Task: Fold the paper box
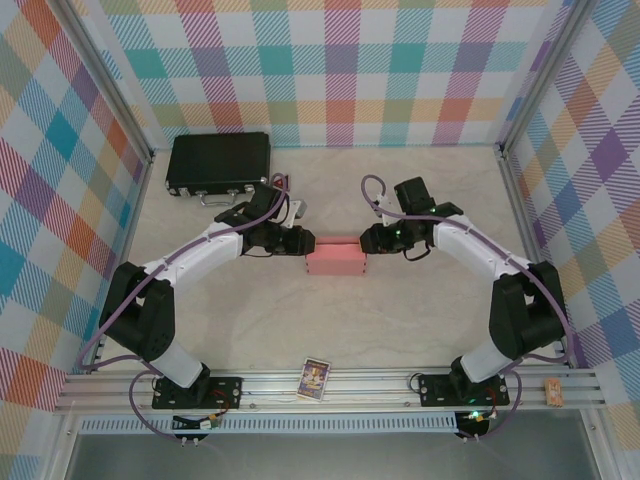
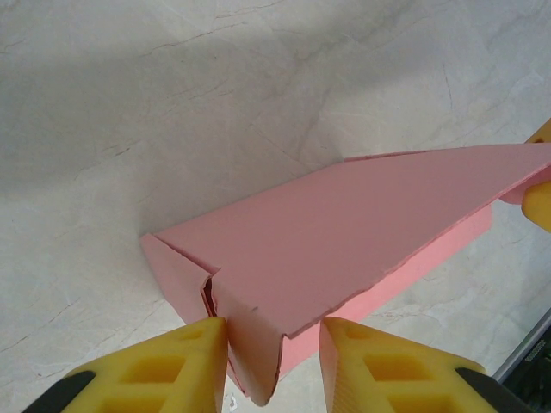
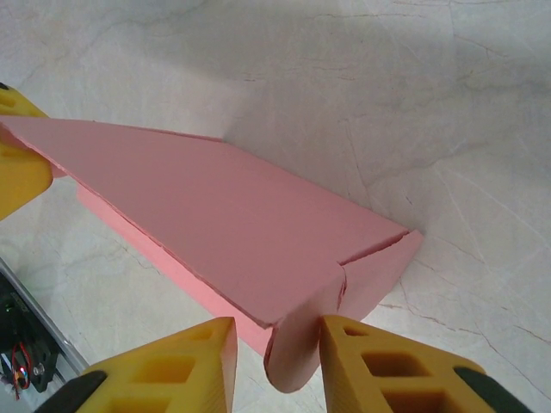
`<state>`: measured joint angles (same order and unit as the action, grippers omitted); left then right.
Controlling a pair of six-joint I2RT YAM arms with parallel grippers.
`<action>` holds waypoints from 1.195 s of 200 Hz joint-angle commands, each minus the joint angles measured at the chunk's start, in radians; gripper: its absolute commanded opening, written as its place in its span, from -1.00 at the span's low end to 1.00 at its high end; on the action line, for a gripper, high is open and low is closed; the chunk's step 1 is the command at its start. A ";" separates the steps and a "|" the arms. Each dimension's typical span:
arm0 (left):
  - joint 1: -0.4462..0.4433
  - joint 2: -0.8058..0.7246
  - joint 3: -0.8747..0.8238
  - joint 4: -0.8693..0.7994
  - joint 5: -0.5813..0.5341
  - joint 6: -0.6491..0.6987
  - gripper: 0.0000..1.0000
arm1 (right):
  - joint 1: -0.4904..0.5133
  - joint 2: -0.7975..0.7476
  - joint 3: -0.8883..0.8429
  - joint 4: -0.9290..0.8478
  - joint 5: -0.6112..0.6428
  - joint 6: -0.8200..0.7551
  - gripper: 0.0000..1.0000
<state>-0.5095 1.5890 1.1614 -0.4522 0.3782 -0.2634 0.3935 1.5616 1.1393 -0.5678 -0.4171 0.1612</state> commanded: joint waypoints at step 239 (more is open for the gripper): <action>-0.023 0.024 0.032 -0.047 -0.021 0.028 -0.33 | 0.011 0.044 0.066 -0.061 -0.044 0.038 -0.45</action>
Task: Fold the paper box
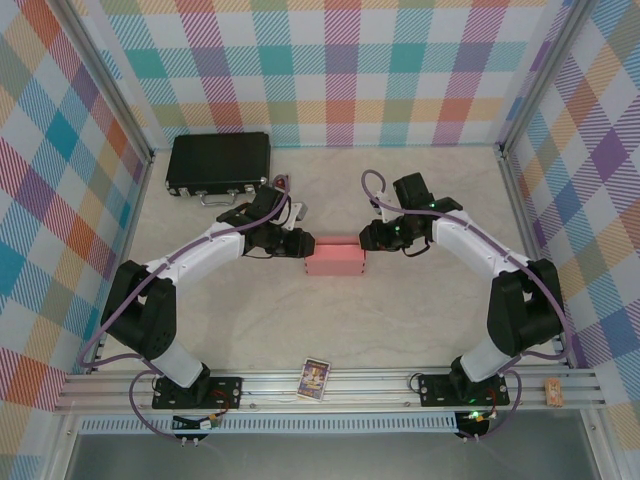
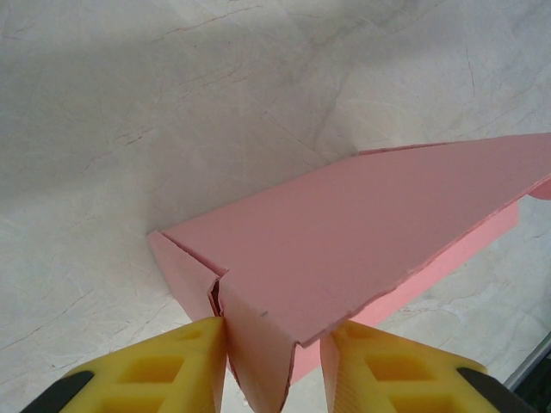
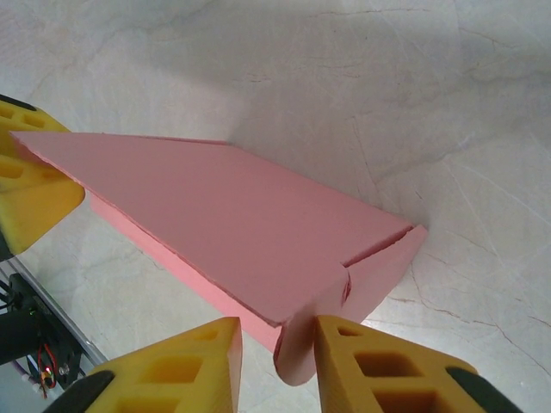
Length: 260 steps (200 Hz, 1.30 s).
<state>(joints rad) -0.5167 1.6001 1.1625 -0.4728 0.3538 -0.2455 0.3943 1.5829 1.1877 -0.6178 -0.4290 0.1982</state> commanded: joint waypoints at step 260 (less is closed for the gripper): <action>-0.017 0.024 0.023 -0.043 -0.019 0.021 -0.46 | 0.020 0.052 0.004 0.016 -0.045 0.034 -0.65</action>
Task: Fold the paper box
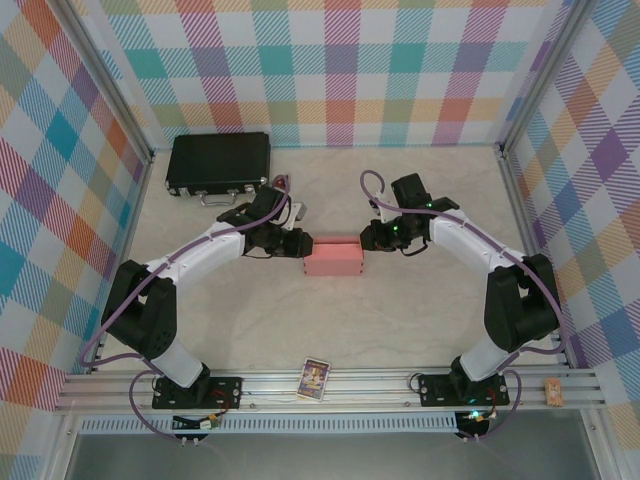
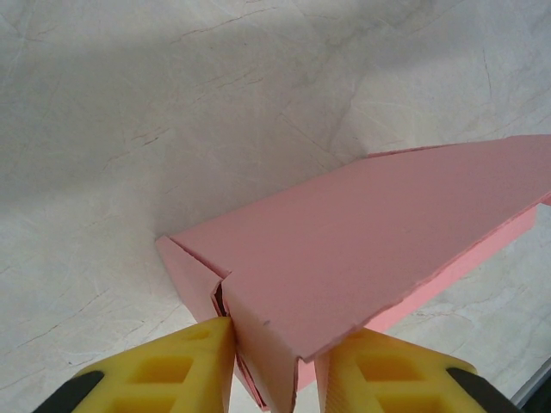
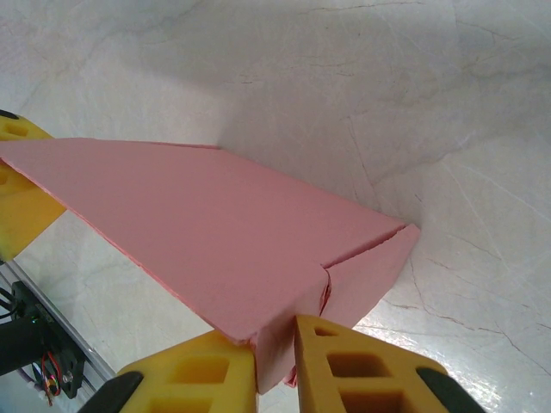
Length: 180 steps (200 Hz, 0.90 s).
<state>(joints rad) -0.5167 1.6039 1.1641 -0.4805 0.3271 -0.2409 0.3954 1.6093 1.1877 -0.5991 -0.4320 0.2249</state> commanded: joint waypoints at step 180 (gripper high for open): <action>-0.039 0.033 0.005 -0.078 -0.069 0.044 -0.53 | 0.053 0.026 -0.034 -0.044 0.047 -0.029 -0.74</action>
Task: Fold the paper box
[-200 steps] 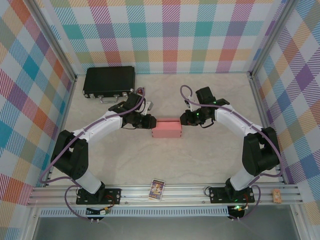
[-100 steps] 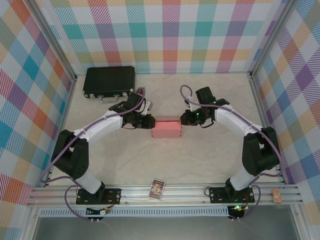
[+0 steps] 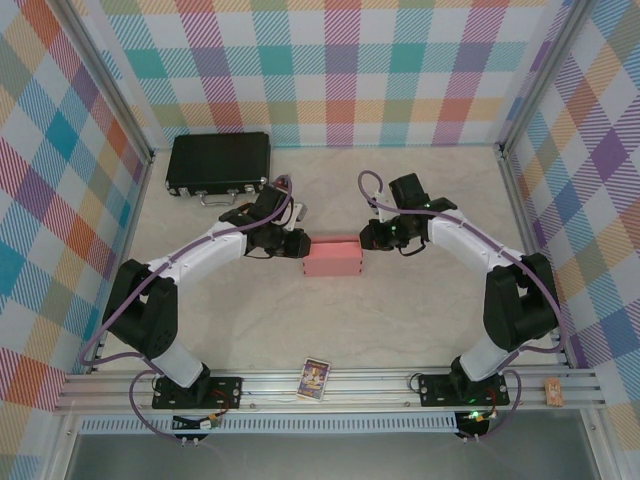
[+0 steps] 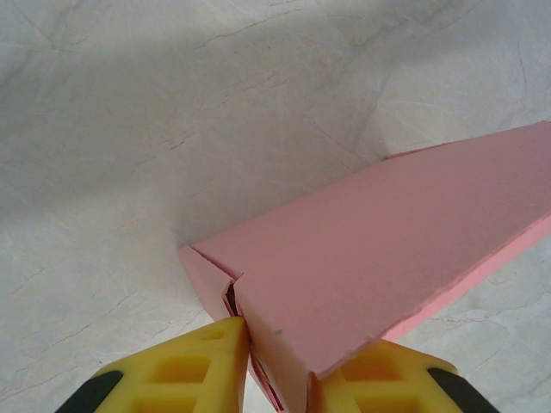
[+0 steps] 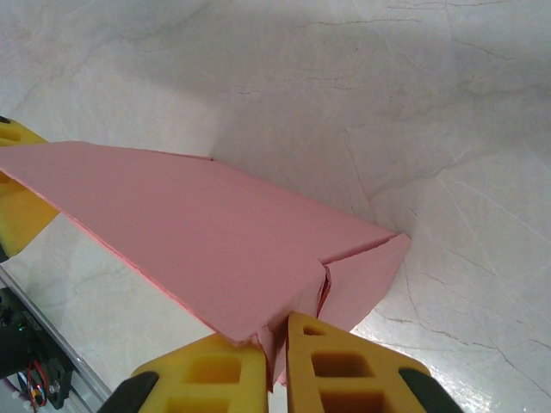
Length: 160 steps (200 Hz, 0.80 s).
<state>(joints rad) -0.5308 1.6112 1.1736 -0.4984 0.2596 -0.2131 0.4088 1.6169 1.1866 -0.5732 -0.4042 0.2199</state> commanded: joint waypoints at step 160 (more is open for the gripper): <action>-0.040 0.019 -0.007 -0.069 -0.025 0.041 -0.53 | 0.065 0.007 -0.048 -0.099 0.074 -0.050 -0.76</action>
<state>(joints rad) -0.5442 1.6112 1.1751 -0.5026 0.2260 -0.1925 0.4419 1.6070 1.1854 -0.5770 -0.3248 0.1905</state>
